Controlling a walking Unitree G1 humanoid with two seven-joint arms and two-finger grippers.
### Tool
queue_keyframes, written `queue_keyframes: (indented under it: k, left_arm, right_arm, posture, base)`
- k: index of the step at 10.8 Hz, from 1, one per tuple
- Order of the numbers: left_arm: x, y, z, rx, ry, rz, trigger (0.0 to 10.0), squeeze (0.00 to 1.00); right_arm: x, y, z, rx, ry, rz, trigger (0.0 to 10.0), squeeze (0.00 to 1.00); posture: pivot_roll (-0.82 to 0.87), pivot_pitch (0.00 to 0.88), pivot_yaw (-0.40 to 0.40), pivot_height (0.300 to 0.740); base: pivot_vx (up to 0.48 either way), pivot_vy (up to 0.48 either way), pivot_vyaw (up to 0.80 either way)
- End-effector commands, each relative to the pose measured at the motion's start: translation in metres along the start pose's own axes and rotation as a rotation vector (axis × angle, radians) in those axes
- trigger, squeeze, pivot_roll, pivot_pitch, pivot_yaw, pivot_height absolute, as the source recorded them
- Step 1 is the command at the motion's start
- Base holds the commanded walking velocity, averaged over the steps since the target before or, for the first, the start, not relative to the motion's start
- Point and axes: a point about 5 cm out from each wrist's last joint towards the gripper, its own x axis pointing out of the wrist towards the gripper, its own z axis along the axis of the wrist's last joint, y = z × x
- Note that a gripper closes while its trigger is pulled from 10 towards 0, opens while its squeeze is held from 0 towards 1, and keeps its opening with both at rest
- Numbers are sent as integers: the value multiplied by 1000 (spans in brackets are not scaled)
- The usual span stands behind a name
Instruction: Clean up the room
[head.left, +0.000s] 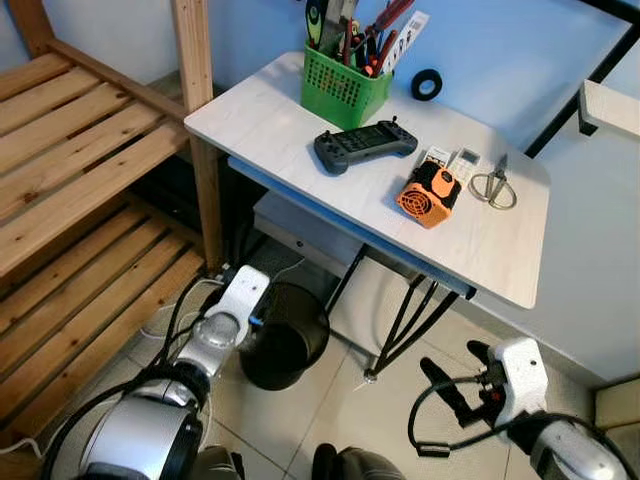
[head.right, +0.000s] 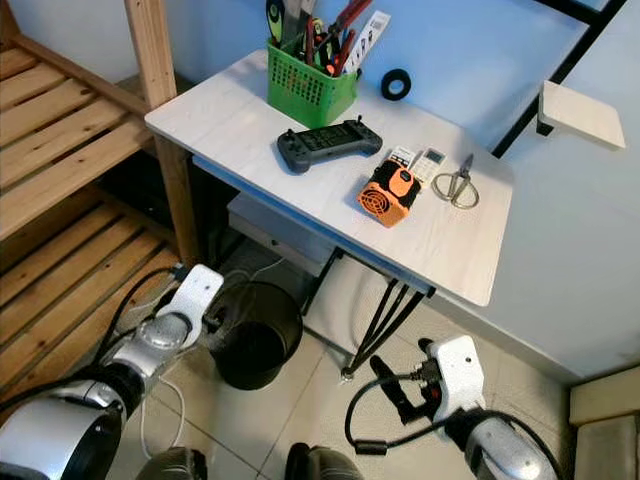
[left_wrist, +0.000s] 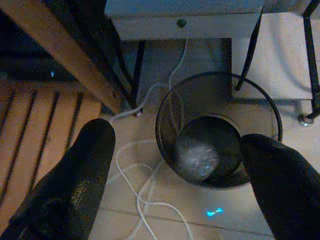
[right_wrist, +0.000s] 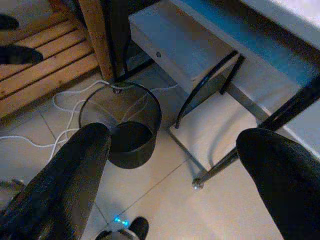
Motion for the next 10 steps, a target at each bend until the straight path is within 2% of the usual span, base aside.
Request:
queue_keyframes:
  k: [1, 3, 4, 5, 6, 7, 8, 9, 10]
  left_arm:
    - [1, -4, 7, 40, -26, -20, 10000, 1000]
    - [2, 3, 16, 70, -58, 0, 10000, 1000]
    - [2, 6, 24, 17, -106, 9, 10000, 0]
    - [1, 2, 28, -121, -171, -15, 10000, 0]
    - [-1, -4, 25, -209, -201, -47, 10000, 0]
    - [-5, -14, 21, -442, -211, -52, 10000, 0]
    - [-24, -27, 41, -509, -317, -79, 10000, 0]
    - [-54, -39, 73, -477, -466, -125, 10000, 0]
    - [-74, -33, 101, -392, -651, -120, 10000, 0]
  right_arm:
    - [-5, -4, 0, -3, 7, -23, 10000, 0]
    - [-10, -6, -1, -6, 13, -40, 10000, 0]
    - [-9, -6, 0, -1, 3, -52, 10000, 0]
    - [-3, -5, 2, 14, -20, -70, 10000, 0]
    - [3, -3, 2, 25, -30, -69, 10000, 0]
    - [9, -1, 2, 34, -40, -65, 10000, 0]
    - [16, -3, 4, 35, -54, -69, 10000, 0]
    - [22, -11, 11, 43, -83, -91, 10000, 0]
    - [31, -21, 27, 36, -135, -113, 10000, 0]
  posture:
    - [-126, 156, -151, 740]
    - [-138, 155, -142, 740]
    - [-133, 152, -134, 740]
    - [-101, 140, -105, 740]
    - [-79, 130, -90, 740]
    - [-45, 115, -74, 740]
    - [-8, 101, -69, 740]
    - [18, 83, -69, 740]
    - [46, 41, -60, 740]
  base:
    - [0, 0, 0]
    - [0, 0, 0]
    - [0, 0, 0]
    - [0, 0, 0]
    - [0, 0, 0]
    - [0, 0, 0]
    - [0, 0, 0]
    - [0, 0, 0]
    - [0, 0, 0]
